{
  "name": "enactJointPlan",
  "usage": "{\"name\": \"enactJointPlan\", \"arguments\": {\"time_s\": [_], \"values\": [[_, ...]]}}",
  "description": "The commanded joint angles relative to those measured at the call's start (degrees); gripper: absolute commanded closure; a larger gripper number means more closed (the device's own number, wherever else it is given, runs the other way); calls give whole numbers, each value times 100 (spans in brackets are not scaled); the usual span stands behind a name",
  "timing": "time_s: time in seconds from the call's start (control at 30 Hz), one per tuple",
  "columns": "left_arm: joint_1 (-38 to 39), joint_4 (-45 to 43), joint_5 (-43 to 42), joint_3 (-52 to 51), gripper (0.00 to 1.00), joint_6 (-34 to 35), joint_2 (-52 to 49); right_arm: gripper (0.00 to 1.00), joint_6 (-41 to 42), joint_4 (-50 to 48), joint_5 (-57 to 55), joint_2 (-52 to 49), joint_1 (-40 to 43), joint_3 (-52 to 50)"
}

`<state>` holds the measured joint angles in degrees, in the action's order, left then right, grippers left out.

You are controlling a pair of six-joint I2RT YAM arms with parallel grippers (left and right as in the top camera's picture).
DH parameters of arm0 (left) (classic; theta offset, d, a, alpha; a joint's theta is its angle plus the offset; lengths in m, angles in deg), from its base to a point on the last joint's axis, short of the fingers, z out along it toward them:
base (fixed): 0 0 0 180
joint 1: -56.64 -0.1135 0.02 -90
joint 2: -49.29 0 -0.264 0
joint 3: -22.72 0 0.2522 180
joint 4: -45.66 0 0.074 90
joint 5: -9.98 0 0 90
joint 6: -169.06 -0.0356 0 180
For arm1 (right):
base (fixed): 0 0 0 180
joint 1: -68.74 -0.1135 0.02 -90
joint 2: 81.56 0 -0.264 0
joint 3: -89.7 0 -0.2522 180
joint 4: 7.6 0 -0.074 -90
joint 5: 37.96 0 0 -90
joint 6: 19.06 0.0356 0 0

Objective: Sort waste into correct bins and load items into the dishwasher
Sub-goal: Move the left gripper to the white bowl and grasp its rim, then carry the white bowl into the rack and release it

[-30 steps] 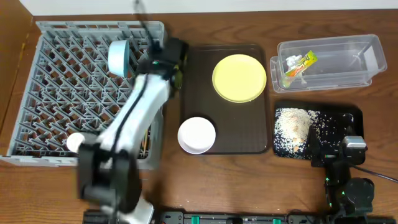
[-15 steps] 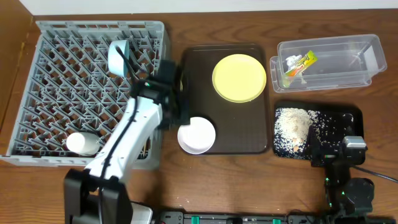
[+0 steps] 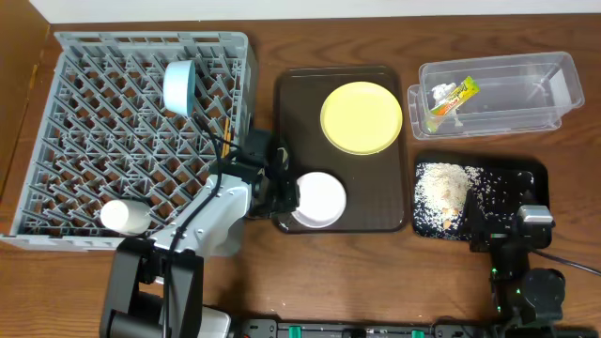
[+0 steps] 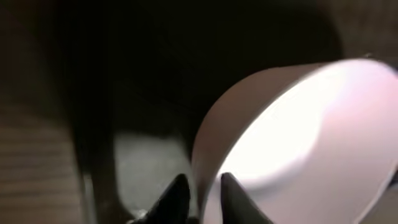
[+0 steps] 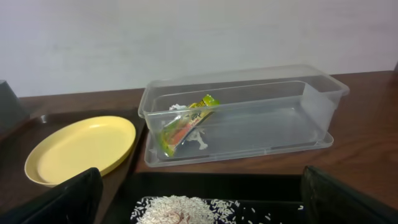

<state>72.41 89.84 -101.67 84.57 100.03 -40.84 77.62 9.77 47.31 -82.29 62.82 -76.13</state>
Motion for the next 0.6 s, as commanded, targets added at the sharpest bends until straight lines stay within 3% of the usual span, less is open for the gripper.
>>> {"name": "enactJointPlan", "arguments": {"time_s": [0.0,0.17,0.2,0.23,0.27,0.4,0.47,0.53,0.57], "values": [[118,-107,-72,0,92,-13,-11,1,-76,20,-15,24,33,-9],[173,-210,168,2,92,-42,-9,1,-76,20,-15,24,33,-9],[173,-232,155,2,88,-26,-9,1,-76,20,-15,24,33,-9],[184,-251,160,2,74,-26,-11,1,-76,20,-15,24,33,-9],[184,-254,162,2,69,-26,-11,1,-76,20,-15,24,33,-9],[184,-498,179,-87,67,-26,-107,1,-76,20,-15,24,33,-9],[184,-667,175,-162,72,85,-278,1,-76,20,-15,24,33,-9],[184,-767,109,-164,89,212,-474,1,-76,20,-15,24,33,-9],[184,-767,109,-160,92,214,-476,1,-76,20,-15,24,33,-9]]}}
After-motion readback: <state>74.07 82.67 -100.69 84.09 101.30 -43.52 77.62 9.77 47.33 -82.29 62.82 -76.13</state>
